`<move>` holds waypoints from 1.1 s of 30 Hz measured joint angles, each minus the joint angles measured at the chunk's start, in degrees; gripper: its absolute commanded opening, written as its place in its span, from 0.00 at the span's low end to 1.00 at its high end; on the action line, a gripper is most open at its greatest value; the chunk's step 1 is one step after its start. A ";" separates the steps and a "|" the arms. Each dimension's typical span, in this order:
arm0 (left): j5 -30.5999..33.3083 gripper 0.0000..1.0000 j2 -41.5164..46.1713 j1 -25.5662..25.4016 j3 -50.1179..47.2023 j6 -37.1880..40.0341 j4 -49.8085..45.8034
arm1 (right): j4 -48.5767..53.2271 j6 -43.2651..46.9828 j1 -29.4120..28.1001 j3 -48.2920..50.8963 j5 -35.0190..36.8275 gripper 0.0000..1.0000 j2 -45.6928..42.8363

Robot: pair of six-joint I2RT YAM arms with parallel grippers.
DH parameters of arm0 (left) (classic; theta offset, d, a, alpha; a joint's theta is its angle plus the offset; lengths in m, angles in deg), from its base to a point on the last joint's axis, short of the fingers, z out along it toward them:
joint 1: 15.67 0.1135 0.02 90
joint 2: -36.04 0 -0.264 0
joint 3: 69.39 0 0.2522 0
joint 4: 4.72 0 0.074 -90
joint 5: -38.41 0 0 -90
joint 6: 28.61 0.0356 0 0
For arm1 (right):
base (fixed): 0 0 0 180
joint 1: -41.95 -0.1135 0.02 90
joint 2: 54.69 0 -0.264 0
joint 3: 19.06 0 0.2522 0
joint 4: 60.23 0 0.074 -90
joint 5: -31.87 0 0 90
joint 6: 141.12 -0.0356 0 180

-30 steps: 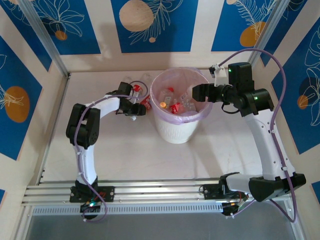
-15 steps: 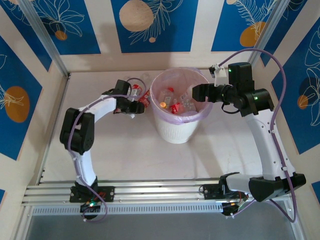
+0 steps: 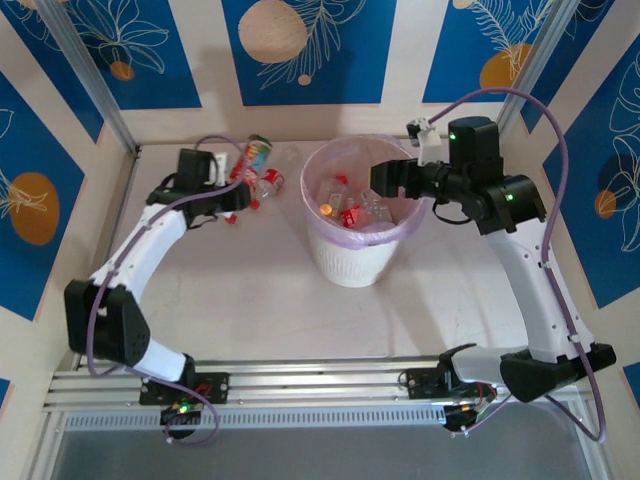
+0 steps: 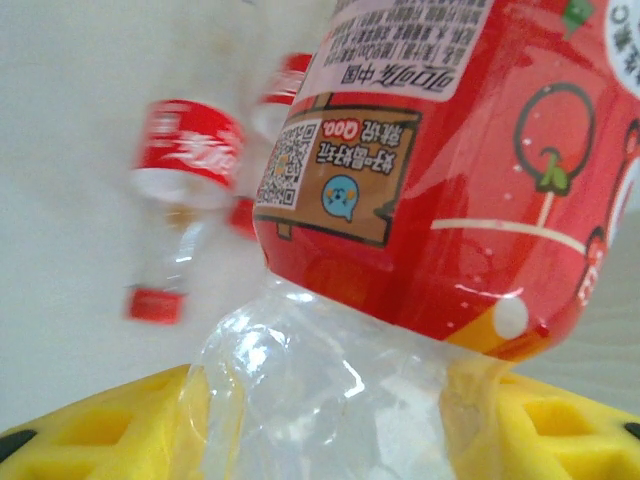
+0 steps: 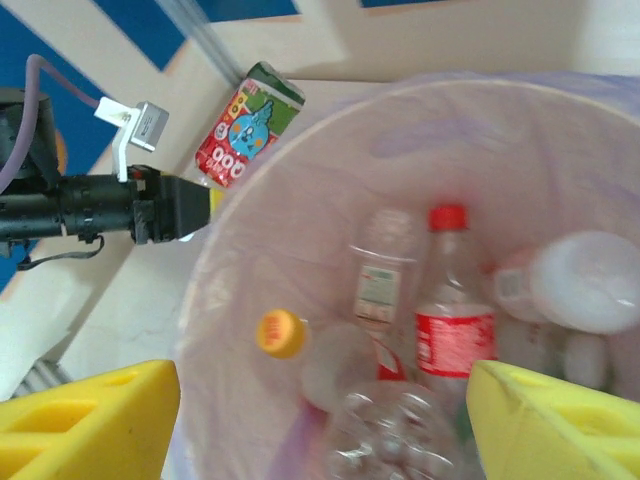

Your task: Put the plastic bottles in the bin

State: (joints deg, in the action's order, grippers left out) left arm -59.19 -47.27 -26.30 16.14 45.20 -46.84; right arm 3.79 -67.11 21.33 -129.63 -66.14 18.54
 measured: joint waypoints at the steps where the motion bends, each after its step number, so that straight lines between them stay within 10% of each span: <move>1: 0.00 0.34 1.77 1.11 -0.66 -0.31 -0.20 | -0.70 -0.46 -1.46 -0.55 0.09 0.77 0.57; 11: -15.76 0.32 19.52 1.62 -11.34 -11.30 10.56 | -12.81 -5.16 -17.49 -8.02 2.27 0.88 12.79; 23: -27.28 0.29 25.03 -4.42 -16.39 -20.24 21.49 | -16.52 -8.20 -19.56 -21.75 0.92 0.93 28.30; 33: -27.82 0.28 22.01 -9.55 -16.98 -22.80 27.80 | -17.18 -9.33 -19.32 -23.08 -0.79 0.65 30.95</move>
State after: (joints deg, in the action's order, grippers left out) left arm -87.01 -25.26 -35.85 -0.84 22.40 -19.03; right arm -13.39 -76.44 2.01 -152.71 -66.92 49.49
